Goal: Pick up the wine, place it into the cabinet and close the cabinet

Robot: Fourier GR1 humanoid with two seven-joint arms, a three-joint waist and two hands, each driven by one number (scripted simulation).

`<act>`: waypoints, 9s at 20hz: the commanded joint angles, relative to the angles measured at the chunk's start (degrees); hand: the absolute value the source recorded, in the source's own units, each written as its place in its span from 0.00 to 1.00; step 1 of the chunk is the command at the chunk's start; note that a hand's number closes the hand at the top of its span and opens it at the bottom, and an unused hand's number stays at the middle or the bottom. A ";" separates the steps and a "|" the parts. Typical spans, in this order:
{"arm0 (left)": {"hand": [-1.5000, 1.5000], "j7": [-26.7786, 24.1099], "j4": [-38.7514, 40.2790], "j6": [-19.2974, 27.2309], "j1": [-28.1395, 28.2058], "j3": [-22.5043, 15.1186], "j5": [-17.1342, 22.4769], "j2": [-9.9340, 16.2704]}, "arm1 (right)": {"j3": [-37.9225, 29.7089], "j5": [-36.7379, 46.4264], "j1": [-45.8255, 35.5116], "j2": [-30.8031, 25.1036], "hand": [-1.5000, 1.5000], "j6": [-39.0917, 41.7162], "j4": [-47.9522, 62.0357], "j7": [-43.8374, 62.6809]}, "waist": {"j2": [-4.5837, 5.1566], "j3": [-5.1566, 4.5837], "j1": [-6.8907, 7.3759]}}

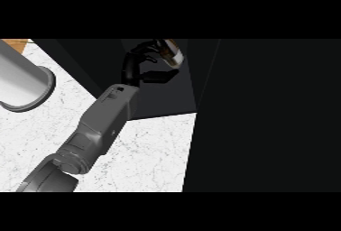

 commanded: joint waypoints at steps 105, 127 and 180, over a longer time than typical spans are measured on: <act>0.00 7.41 -78.55 -35.89 65.46 4.52 22.81 27.07 | 11.52 -0.17 2.49 -13.37 1.00 14.77 -13.52 3.82 | -2.31 -0.10 6.68; 0.00 9.18 -73.97 -44.29 63.70 7.73 25.77 30.91 | 7.64 -7.69 -24.49 8.81 1.00 15.79 3.65 18.37 | -1.47 -0.48 10.73; 0.00 13.37 -69.69 -51.34 62.44 16.97 22.74 28.42 | -22.37 -17.37 -67.94 26.97 1.00 25.62 80.96 1.89 | -1.34 -0.02 7.79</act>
